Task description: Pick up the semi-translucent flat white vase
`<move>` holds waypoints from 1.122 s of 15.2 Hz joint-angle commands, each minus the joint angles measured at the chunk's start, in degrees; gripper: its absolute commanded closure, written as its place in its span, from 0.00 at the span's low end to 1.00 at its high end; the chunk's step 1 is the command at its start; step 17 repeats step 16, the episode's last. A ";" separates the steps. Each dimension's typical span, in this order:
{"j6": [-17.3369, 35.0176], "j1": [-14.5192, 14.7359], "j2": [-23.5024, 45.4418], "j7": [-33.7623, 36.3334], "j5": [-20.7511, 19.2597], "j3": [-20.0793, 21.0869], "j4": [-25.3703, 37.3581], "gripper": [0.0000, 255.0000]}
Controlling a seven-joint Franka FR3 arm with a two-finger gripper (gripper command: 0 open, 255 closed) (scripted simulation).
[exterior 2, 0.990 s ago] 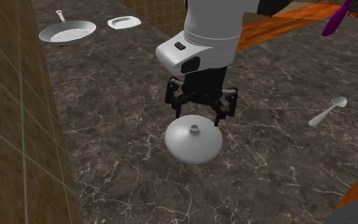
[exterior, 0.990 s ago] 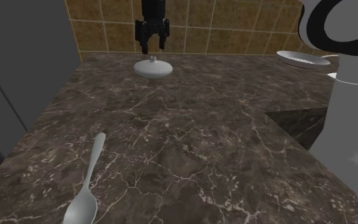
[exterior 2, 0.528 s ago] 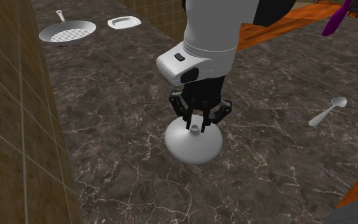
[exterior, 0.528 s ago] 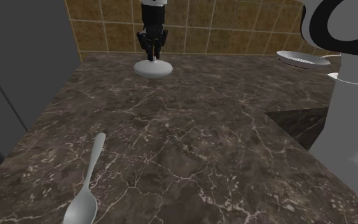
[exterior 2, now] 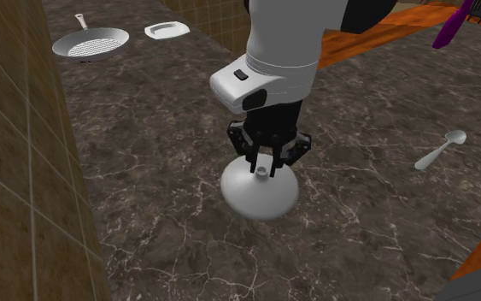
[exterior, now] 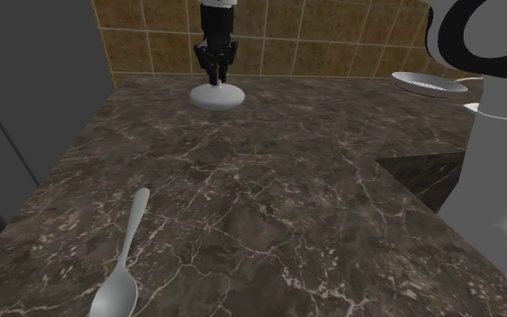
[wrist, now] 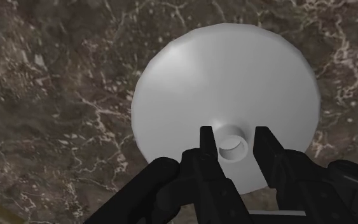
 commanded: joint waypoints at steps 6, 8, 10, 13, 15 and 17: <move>-6.45 0.84 2.64 -0.02 -0.67 0.08 8.97 1.00; -8.71 1.22 3.84 -0.03 -0.99 0.09 12.42 1.00; -11.17 1.70 5.30 -0.05 -1.39 0.09 16.31 1.00; -15.46 2.70 8.25 -0.13 -2.18 0.02 23.54 1.00; -17.46 3.26 9.82 -0.21 -2.59 -0.05 27.11 1.00; -17.43 3.25 9.78 -0.21 -2.58 -0.06 27.04 1.00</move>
